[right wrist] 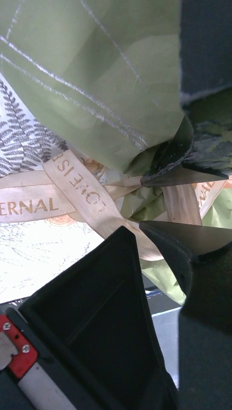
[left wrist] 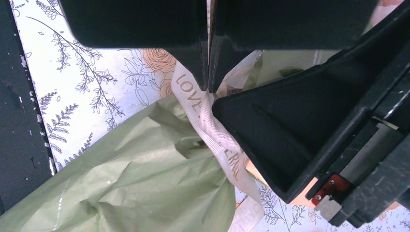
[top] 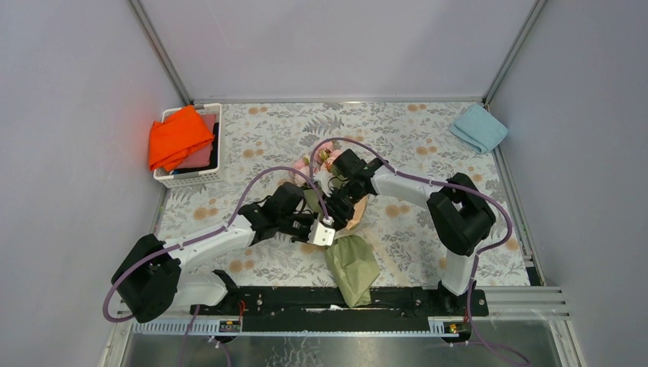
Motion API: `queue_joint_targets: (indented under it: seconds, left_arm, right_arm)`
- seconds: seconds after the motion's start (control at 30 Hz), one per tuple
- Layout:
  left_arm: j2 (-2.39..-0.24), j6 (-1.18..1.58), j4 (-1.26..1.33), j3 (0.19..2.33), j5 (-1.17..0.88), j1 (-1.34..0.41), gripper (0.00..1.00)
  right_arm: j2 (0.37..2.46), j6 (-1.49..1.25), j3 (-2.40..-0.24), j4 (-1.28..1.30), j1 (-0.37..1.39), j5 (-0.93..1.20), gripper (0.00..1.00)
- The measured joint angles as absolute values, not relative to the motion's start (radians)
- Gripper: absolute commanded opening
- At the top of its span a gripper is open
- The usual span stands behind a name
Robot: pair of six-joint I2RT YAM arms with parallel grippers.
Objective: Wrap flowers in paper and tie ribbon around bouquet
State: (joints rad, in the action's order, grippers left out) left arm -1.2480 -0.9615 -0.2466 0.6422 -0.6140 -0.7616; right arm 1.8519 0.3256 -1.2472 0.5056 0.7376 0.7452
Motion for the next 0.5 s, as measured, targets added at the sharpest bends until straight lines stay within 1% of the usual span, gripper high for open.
queue_joint_targets:
  seconds: [0.1, 0.2, 0.27, 0.5]
  left_arm:
    - [-1.248, -0.962, -0.247, 0.642, -0.614, -0.762, 0.00]
    - [-1.248, -0.961, -0.247, 0.642, -0.614, -0.762, 0.00]
    - [-1.248, -0.962, -0.247, 0.642, -0.614, -0.762, 0.00]
    - [-1.248, -0.952, -0.247, 0.642, -0.616, -0.763, 0.00]
  right_arm:
    - [1.860, 0.345, -1.250, 0.530, 0.741, 0.752, 0.24]
    - [1.872, 0.364, -1.256, 0.551, 0.745, 0.754, 0.09]
    - [1.875, 0.378, -1.258, 0.563, 0.748, 0.752, 0.01]
    - [1.875, 0.364, -1.263, 0.559, 0.748, 0.741, 0.00]
